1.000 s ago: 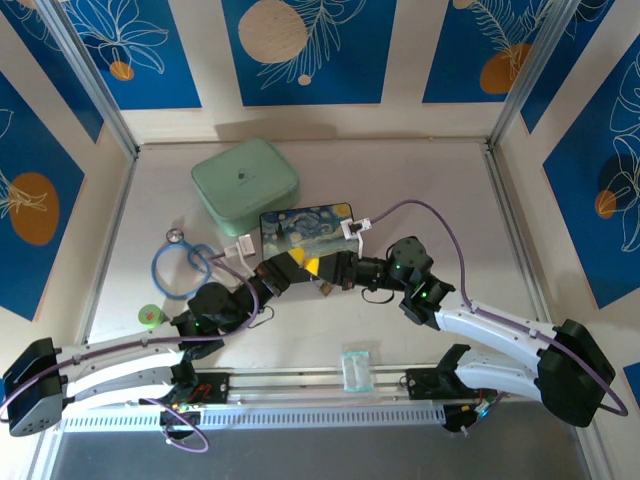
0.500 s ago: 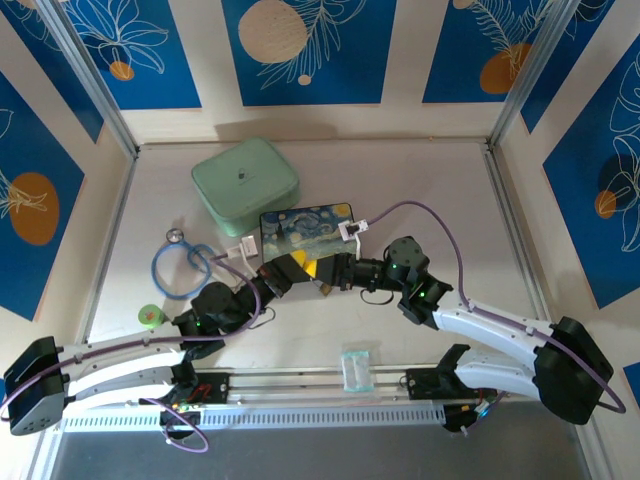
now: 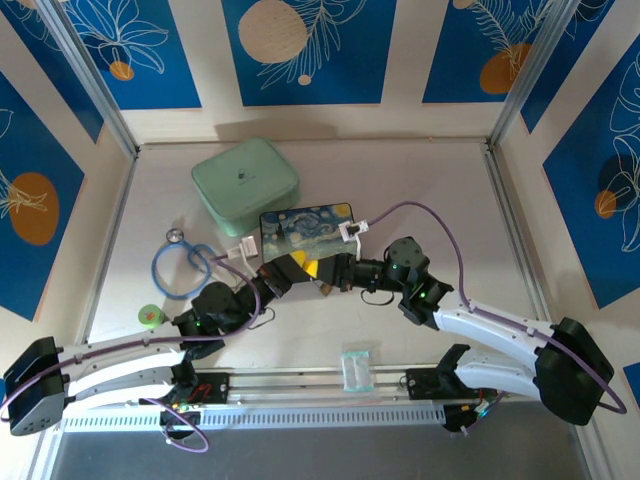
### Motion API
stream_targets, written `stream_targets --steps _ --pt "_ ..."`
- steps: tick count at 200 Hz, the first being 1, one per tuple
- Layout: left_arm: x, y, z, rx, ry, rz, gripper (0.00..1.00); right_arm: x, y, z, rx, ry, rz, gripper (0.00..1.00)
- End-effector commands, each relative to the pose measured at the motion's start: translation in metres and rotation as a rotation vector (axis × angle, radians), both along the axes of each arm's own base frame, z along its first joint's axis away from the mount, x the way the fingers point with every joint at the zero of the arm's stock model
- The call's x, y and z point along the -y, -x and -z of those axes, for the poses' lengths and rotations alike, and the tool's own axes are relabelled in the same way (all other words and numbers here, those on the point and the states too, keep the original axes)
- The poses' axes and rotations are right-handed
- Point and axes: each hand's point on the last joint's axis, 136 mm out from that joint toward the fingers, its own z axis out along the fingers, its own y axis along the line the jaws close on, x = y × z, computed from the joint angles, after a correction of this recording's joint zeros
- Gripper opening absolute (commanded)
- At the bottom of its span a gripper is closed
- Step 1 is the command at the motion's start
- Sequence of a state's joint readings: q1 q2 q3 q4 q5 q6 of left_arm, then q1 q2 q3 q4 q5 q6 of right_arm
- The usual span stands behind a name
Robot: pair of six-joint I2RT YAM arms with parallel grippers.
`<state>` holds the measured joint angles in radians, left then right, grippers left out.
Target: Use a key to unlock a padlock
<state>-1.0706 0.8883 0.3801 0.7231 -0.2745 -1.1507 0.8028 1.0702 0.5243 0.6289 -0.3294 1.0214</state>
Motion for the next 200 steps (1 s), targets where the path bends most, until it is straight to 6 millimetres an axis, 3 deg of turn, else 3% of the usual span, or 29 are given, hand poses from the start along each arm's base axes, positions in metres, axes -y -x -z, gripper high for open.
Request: stream_targets --steps 1,10,48,67,85,124,148,169,200 --pt "-0.005 -0.003 0.008 -0.029 -0.022 -0.027 0.00 0.007 0.002 0.000 0.032 0.000 0.023 0.00" --pt "-0.005 -0.004 0.012 -0.039 -0.033 -0.029 0.00 0.008 0.003 0.002 0.026 0.005 0.024 0.00" --pt "-0.007 -0.005 0.014 -0.040 -0.033 -0.043 0.34 0.012 0.006 0.016 -0.001 0.062 0.029 0.00" --pt "-0.008 -0.006 0.014 -0.036 -0.046 -0.055 0.57 0.016 0.007 0.028 -0.029 0.100 0.040 0.00" --pt "-0.010 -0.009 0.022 -0.052 -0.089 -0.074 0.65 0.022 0.008 0.041 -0.054 0.130 0.058 0.00" --pt "-0.025 -0.017 0.071 -0.182 -0.363 -0.165 0.67 0.050 0.003 0.091 -0.189 0.339 0.145 0.00" --pt "-0.032 -0.020 0.103 -0.246 -0.558 -0.200 0.61 0.073 0.001 0.118 -0.279 0.436 0.185 0.00" --pt "-0.023 -0.022 0.121 -0.238 -0.676 -0.168 0.58 0.087 0.001 0.127 -0.296 0.460 0.205 0.00" --pt "-0.006 -0.024 0.171 -0.281 -0.806 -0.124 0.58 0.100 -0.002 0.133 -0.308 0.463 0.238 0.00"
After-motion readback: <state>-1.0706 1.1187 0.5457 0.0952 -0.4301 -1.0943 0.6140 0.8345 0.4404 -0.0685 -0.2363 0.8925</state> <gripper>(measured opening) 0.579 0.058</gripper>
